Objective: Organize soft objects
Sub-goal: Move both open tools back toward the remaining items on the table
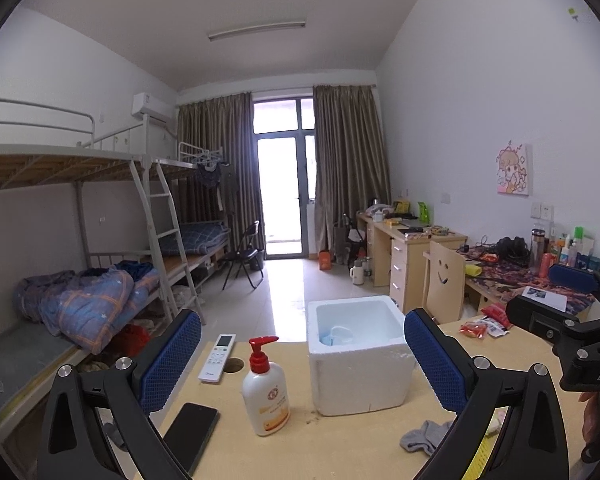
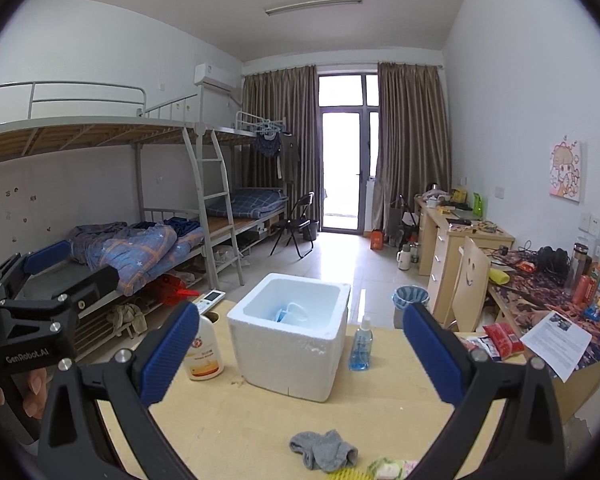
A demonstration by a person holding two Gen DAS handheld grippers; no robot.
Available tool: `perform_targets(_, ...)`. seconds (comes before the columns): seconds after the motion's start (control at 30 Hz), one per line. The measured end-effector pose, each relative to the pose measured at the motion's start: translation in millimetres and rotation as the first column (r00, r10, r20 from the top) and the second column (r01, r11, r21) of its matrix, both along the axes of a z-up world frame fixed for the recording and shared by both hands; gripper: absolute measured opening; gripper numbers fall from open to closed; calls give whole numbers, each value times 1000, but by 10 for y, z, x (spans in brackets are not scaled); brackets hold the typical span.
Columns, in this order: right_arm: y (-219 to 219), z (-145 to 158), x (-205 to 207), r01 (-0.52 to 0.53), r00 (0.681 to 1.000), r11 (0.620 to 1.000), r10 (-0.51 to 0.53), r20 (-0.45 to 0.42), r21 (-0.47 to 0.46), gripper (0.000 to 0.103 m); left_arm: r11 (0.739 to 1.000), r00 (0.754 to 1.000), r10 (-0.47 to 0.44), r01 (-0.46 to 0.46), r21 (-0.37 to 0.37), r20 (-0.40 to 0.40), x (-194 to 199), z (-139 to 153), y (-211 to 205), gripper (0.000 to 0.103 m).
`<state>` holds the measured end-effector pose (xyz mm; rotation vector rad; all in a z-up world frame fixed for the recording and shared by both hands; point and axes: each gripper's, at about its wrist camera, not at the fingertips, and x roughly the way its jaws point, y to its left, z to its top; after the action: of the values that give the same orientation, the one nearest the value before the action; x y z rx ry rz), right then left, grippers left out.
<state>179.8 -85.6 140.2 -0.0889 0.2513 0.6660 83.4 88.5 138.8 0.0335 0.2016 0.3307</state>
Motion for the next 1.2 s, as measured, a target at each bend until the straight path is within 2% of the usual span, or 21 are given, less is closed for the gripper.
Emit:
perform_targets(0.3, -134, -120, -280, 2, 1000, 1000, -3, 14, 13, 103, 1000, 1000, -1, 1, 13, 10, -241, -85, -115, 102)
perform_targets(0.73, -337, -512, -624, 60, 995, 998, -62, 72, 30, 103, 999, 997, -44, 46, -27, 60, -514, -407, -158, 102)
perform_targets(0.93, -477, -694, -655, 65, 996, 996, -68, 55, 56, 103, 996, 994, -66, 71, -52, 89, -539, -701, -179, 102)
perform_targets(1.2, -640, -1017, -682, 96, 993, 992, -101, 63, 79, 103, 995, 991, -84, 88, -39, 103, -581, -1072, -238, 102)
